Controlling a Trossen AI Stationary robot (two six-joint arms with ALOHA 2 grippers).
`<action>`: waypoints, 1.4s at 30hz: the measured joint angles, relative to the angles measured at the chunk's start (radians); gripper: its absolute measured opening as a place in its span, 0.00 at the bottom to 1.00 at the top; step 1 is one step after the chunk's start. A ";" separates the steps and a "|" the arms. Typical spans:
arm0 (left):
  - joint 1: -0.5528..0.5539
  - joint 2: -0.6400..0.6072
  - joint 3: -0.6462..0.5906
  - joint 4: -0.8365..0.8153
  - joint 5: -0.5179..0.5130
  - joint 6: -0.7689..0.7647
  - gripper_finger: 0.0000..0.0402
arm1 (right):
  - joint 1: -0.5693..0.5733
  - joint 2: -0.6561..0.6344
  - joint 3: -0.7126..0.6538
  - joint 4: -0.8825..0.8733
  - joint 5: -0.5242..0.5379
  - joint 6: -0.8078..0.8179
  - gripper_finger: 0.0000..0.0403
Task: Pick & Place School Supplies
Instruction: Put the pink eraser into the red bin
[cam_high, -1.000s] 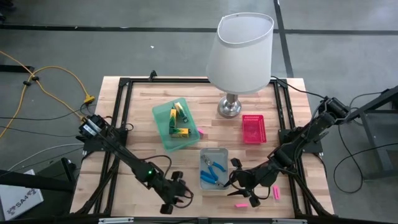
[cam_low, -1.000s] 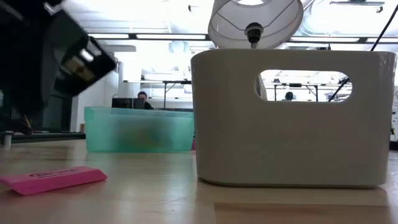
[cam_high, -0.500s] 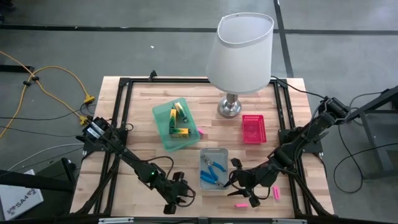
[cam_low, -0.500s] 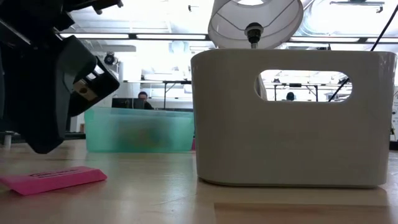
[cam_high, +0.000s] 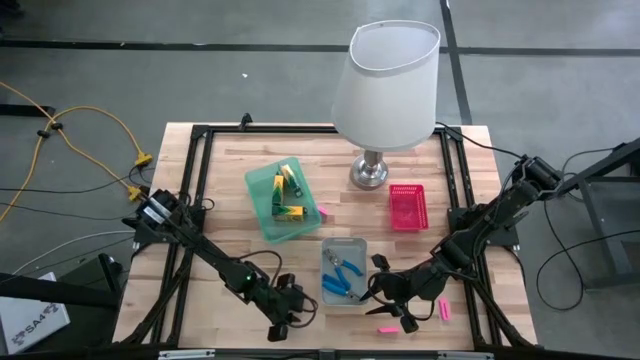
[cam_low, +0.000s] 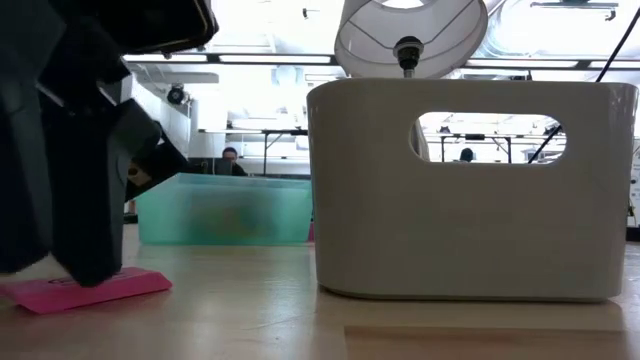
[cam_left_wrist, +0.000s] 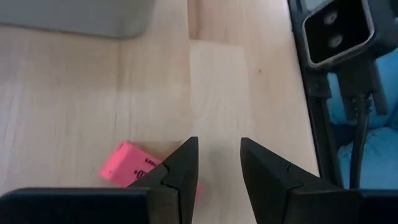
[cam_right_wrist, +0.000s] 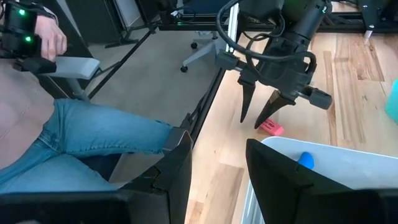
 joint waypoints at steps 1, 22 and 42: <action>0.000 0.000 0.000 0.011 -0.003 -0.006 0.28 | 0.000 0.000 0.000 -0.002 0.000 0.000 0.36; -0.073 -0.120 0.101 -0.200 -0.334 0.309 0.28 | 0.000 0.000 0.000 -0.010 -0.003 0.000 0.36; -0.076 -0.113 0.163 -0.394 -0.407 -0.070 0.28 | 0.000 0.000 0.000 -0.024 -0.004 0.002 0.36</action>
